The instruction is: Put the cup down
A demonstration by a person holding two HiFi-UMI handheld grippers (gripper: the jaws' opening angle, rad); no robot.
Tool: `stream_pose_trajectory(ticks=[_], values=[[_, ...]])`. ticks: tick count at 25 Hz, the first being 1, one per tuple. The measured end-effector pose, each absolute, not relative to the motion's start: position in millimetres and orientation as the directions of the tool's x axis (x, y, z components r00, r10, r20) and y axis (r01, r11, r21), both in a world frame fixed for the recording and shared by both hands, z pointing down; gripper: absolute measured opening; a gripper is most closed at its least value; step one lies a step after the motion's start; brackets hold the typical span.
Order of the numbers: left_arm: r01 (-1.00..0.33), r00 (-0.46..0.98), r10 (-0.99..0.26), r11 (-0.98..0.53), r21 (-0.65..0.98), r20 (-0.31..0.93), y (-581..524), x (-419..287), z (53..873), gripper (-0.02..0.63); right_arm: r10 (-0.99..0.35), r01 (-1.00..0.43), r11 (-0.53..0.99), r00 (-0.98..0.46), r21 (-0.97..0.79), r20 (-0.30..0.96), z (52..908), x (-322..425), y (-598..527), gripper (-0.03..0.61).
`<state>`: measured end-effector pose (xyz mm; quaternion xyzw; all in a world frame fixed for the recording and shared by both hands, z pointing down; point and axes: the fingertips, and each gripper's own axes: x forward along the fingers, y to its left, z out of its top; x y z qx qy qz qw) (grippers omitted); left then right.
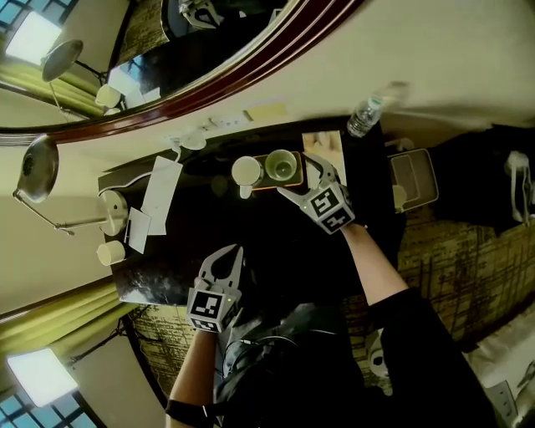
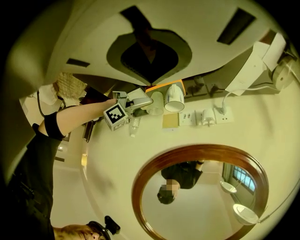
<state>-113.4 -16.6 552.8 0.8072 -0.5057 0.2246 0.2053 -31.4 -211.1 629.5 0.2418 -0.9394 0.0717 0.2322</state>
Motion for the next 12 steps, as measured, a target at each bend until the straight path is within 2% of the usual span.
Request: stream_pose_trajectory(ticks=[10, 11, 12], values=[[-0.921, 0.365, -0.724, -0.371, 0.116, 0.585, -10.9, -115.1, 561.3, -0.013, -0.384, -0.432, 0.902, -0.785, 0.015, 0.486, 643.5, -48.9, -218.7, 0.445], [-0.922, 0.363, -0.726, -0.369, 0.115, 0.584, -10.8, -117.1, 561.2, -0.012, -0.378, -0.426, 0.905, -0.789, 0.013, 0.485, 644.0, -50.4, -217.9, 0.437], [-0.924, 0.36, -0.728, -0.365, 0.115, 0.584, -10.5, -119.3, 561.1, -0.013, -0.374, -0.421, 0.907, -0.792, 0.012, 0.482, 643.8, -51.7, -217.3, 0.396]])
